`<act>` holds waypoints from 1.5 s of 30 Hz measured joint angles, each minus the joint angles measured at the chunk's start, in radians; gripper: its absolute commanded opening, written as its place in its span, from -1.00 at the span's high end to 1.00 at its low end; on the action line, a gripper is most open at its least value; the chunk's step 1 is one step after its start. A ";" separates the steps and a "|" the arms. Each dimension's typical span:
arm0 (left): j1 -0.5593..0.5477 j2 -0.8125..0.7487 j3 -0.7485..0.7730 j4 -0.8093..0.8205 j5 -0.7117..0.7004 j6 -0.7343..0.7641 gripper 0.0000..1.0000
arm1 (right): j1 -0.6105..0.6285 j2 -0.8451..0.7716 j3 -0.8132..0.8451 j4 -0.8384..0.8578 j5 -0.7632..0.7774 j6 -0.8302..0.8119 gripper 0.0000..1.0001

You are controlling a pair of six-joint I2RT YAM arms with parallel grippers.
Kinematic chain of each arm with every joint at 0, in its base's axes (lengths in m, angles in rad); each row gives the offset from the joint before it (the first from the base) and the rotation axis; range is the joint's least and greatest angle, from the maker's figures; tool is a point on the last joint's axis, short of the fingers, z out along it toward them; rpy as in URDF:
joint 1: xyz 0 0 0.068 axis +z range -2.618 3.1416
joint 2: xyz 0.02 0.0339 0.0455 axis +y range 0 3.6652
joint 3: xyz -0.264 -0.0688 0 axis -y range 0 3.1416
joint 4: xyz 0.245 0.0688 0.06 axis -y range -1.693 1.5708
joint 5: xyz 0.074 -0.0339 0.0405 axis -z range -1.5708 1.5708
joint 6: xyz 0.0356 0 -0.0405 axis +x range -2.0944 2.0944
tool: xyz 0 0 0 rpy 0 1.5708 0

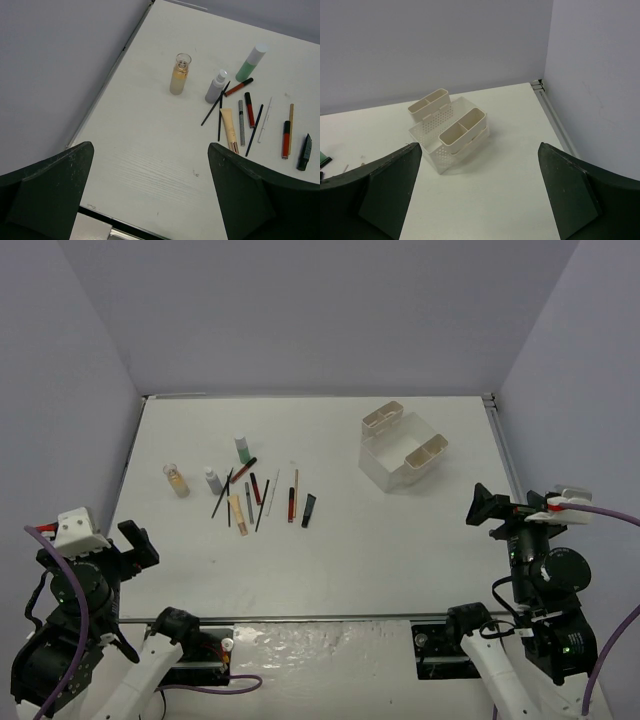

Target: Organize the makeup

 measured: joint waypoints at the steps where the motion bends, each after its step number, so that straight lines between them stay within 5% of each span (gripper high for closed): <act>1: 0.000 0.000 0.000 0.003 0.004 0.000 -0.94 | 0.000 0.003 0.000 0.000 0.000 0.001 -1.00; 16: 0.000 0.216 0.019 0.006 0.133 -0.052 -0.94 | 0.000 0.073 0.000 0.000 0.025 0.049 -1.00; 32: -0.066 0.678 0.029 0.081 0.441 -0.290 -0.94 | 0.000 0.080 -0.029 0.000 0.043 0.105 -1.00; 45: -0.155 1.013 -0.092 0.278 0.351 -0.464 -0.35 | 0.000 0.022 -0.059 0.000 0.061 0.120 -1.00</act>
